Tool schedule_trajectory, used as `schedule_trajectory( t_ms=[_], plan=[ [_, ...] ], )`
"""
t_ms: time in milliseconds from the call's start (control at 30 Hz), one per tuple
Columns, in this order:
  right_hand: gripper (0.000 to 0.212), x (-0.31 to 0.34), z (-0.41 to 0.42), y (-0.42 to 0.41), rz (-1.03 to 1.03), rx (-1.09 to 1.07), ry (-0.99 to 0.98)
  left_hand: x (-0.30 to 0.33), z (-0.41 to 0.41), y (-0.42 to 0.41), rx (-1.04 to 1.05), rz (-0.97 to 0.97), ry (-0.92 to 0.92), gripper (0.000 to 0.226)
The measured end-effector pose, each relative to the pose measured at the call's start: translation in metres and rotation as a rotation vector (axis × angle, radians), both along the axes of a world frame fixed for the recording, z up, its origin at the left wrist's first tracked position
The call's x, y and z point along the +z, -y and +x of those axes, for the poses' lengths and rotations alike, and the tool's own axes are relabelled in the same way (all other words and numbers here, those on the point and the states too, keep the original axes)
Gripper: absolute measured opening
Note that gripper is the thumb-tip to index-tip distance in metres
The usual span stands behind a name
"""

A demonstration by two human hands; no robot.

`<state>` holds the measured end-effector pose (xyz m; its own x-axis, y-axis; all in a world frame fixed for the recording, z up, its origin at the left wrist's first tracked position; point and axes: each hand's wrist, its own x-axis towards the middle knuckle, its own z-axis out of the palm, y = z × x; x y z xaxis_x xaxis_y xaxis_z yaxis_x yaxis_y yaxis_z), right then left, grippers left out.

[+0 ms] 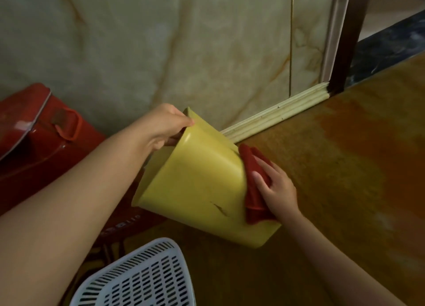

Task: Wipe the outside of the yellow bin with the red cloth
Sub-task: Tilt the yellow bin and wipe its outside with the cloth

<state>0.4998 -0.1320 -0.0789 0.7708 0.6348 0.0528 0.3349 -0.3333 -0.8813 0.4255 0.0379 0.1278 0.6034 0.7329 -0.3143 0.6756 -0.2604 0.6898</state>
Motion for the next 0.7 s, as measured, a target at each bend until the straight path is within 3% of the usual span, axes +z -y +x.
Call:
schedule_trajectory(
  t_ms=[67, 133, 233, 267, 300, 367, 467, 600, 700],
  plan=[
    [0.063, -0.023, 0.005, 0.019, -0.121, -0.093, -0.256, 0.002, 0.003, -0.004, 0.016, 0.031, -0.008, 0.019],
    [0.053, -0.03, 0.009, 0.024, -0.086, -0.239, -0.557, 0.004, 0.009, -0.003, 0.008, 0.11, 0.019, 0.022],
    [0.041, -0.024, 0.01, 0.014, -0.034, -0.369, -0.585, 0.011, -0.009, 0.0, -0.174, 0.19, -0.033, 0.013],
    [0.041, -0.019, 0.009, 0.009, -0.016, -0.404, -0.572, 0.013, -0.026, -0.002, -0.269, 0.222, -0.097, 0.004],
    [0.042, -0.015, 0.007, 0.005, 0.0, -0.432, -0.573, 0.014, -0.046, -0.005, -0.344, 0.297, -0.173, 0.008],
    [0.046, -0.008, 0.002, -0.001, -0.012, -0.479, -0.471, 0.013, -0.083, -0.013, -0.38, 0.42, -0.235, 0.015],
    [0.047, 0.016, -0.016, -0.014, 0.126, -0.447, -0.15, 0.004, -0.091, -0.021, -0.303, 0.399, -0.116, 0.014],
    [0.045, 0.069, -0.049, -0.05, 0.45, -0.188, 0.197, -0.001, -0.041, -0.011, -0.235, 0.179, 0.082, 0.015],
    [0.045, 0.085, -0.046, -0.067, 0.319, -0.015, 0.36, 0.005, -0.02, -0.004, -0.285, 0.008, 0.143, 0.024]
  ],
)
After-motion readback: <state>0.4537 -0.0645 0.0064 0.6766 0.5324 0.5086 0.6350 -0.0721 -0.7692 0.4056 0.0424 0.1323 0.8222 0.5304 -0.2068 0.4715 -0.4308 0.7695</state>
